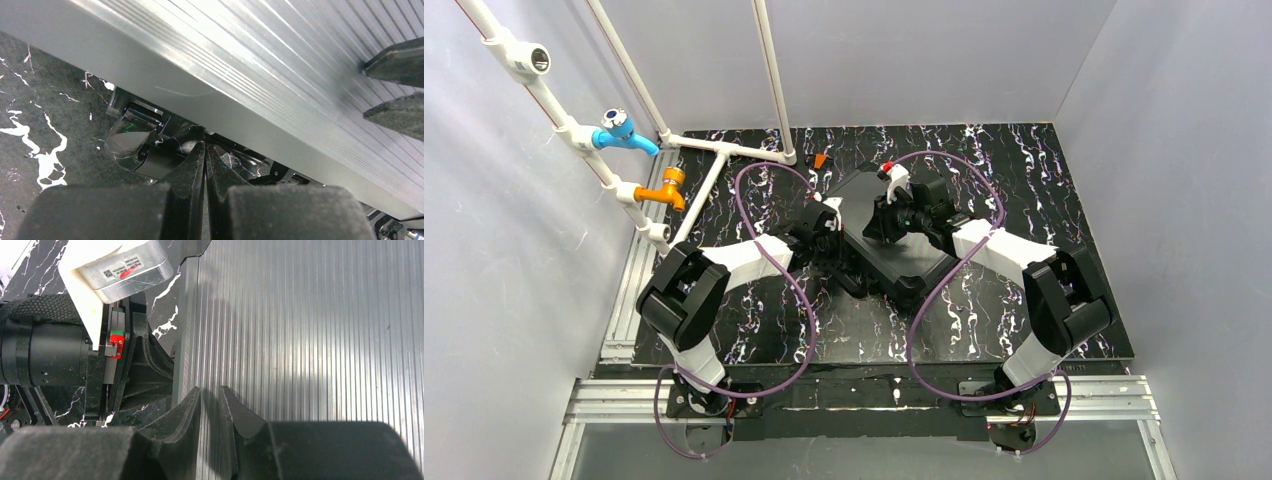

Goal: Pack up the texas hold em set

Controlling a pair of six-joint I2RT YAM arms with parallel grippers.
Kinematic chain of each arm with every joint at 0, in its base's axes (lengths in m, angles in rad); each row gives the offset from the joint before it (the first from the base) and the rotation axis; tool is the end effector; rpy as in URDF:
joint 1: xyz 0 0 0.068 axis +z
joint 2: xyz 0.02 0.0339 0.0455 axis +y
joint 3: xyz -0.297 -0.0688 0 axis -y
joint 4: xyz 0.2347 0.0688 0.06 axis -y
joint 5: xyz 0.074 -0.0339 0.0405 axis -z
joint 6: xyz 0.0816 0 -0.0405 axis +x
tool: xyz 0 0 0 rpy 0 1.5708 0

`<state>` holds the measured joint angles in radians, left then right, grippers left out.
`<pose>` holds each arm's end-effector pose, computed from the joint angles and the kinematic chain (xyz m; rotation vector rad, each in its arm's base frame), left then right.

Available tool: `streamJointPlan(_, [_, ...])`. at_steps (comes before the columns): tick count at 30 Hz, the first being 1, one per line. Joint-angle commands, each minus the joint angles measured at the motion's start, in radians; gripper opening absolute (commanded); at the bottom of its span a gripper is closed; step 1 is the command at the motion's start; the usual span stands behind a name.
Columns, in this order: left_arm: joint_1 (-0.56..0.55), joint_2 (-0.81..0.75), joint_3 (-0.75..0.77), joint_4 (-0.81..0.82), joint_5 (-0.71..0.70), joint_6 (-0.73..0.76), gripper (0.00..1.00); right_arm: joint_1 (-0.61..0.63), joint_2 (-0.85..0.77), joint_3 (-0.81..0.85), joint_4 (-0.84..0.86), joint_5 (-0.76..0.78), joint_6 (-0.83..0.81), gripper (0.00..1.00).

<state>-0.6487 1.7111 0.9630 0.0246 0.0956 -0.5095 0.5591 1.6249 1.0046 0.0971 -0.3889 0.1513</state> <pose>0.3066 -0.2423 0.1891 0.2180 2.3841 -0.6865 0.3154 0.2338 0.2478 -0.6740 2.0534 0.8279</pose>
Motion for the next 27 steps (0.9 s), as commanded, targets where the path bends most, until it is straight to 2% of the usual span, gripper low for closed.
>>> streamJointPlan(1, [-0.004, 0.072, 0.021, 0.017, -0.002, 0.0, 0.0, 0.029, 0.092, -0.065, -0.286, 0.03, -0.02, 0.28])
streamJointPlan(9, [-0.005, 0.026, 0.002, 0.012, -0.016, 0.008, 0.0, 0.03, 0.093, -0.06, -0.288, 0.031, -0.019, 0.28])
streamJointPlan(27, [-0.004, -0.195, -0.007, -0.059, -0.071, 0.04, 0.0, 0.041, 0.064, 0.018, -0.354, 0.051, -0.02, 0.28])
